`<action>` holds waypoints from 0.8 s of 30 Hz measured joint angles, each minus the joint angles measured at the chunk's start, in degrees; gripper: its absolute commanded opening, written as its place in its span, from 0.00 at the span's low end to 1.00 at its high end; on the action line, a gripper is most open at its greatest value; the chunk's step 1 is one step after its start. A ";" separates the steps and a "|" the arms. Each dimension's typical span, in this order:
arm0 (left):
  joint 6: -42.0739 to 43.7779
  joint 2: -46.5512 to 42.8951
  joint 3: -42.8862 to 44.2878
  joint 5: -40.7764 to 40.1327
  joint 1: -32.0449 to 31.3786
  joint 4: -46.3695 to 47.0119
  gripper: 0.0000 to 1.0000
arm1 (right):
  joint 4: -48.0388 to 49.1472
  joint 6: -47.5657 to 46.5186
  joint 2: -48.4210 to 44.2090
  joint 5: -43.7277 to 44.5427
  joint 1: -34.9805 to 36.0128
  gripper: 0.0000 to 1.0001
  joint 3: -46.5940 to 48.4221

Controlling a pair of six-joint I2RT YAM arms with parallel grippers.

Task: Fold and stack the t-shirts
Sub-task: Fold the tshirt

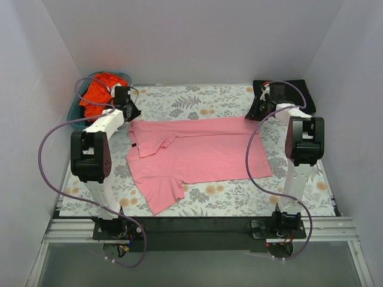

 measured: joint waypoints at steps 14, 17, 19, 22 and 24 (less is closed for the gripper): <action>0.52 13.31 4.63 -5.18 -0.09 1.73 0.11 | 2.78 1.27 4.68 3.52 -1.25 0.29 2.54; 0.52 13.42 4.81 -5.84 -0.17 1.75 0.11 | 3.28 1.62 5.33 3.48 -2.45 0.29 3.34; 0.52 13.42 4.81 -6.08 -0.26 1.75 0.13 | 3.04 1.44 5.35 3.58 -3.23 0.29 3.67; 0.61 13.29 4.81 -6.01 -0.39 1.77 0.21 | 2.84 0.83 5.33 3.76 -3.89 0.33 4.00; 0.92 12.87 4.81 -6.14 -0.66 1.36 0.30 | 2.58 0.04 5.03 3.76 -3.85 0.39 4.02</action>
